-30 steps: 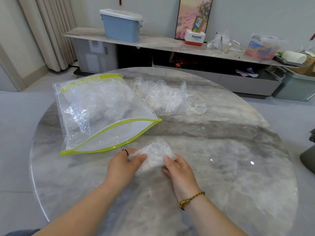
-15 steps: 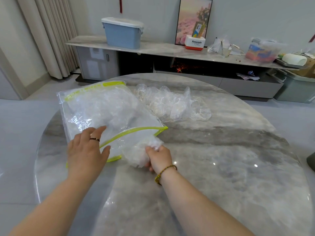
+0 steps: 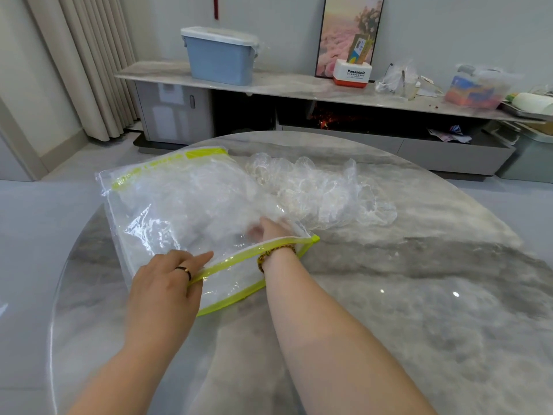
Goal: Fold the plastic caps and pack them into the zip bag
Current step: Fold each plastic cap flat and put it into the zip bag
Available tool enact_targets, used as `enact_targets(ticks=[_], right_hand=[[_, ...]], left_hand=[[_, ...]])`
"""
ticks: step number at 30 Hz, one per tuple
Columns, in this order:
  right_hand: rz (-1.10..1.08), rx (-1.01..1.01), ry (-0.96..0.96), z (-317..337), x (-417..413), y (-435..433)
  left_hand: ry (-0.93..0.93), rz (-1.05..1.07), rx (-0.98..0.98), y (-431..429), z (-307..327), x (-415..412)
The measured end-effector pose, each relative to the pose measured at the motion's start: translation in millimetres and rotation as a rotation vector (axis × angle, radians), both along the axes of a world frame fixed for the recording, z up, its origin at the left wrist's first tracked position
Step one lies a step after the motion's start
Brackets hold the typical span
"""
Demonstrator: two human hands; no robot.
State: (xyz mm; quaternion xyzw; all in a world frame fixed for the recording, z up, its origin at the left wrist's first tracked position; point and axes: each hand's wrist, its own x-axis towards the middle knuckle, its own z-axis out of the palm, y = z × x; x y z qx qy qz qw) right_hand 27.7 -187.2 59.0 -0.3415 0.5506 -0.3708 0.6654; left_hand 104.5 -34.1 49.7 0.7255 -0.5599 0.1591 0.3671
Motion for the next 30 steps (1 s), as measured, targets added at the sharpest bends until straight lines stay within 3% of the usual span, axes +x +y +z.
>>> enact_targets(ticks=[6,10,17,19,20,22,24,28,30], right_hand=[[-0.064,0.004,-0.176,-4,-7,0],[-0.076,-0.055,-0.133,-15,-15,7],[-0.149,-0.071,-0.256,-9,-34,17],[-0.085,-0.102,-0.102,-2,-27,11],[-0.094,-0.057,-0.144,6,-24,7],[0.053,-0.161,0.186,1,-25,0],[0.256,-0.418,0.433,-2,-34,2],[0.482,-0.56,0.53,-1,-63,23],[0.391,-0.626,0.593,-6,-86,29]], left_hand=[[-0.04,-0.038,0.021,-11,-12,-2],[-0.135,-0.017,0.003,-13,-13,-3],[-0.154,-0.022,0.032,-11,-15,-3],[-0.163,-0.013,0.063,-9,-14,-5],[-0.167,-0.003,0.089,-9,-13,-5],[-0.171,0.007,0.11,-8,-11,-5],[-0.172,0.023,0.131,-8,-10,-8],[-0.212,-0.051,0.127,-10,-13,-24],[-0.23,-0.134,0.108,-11,-12,-36]])
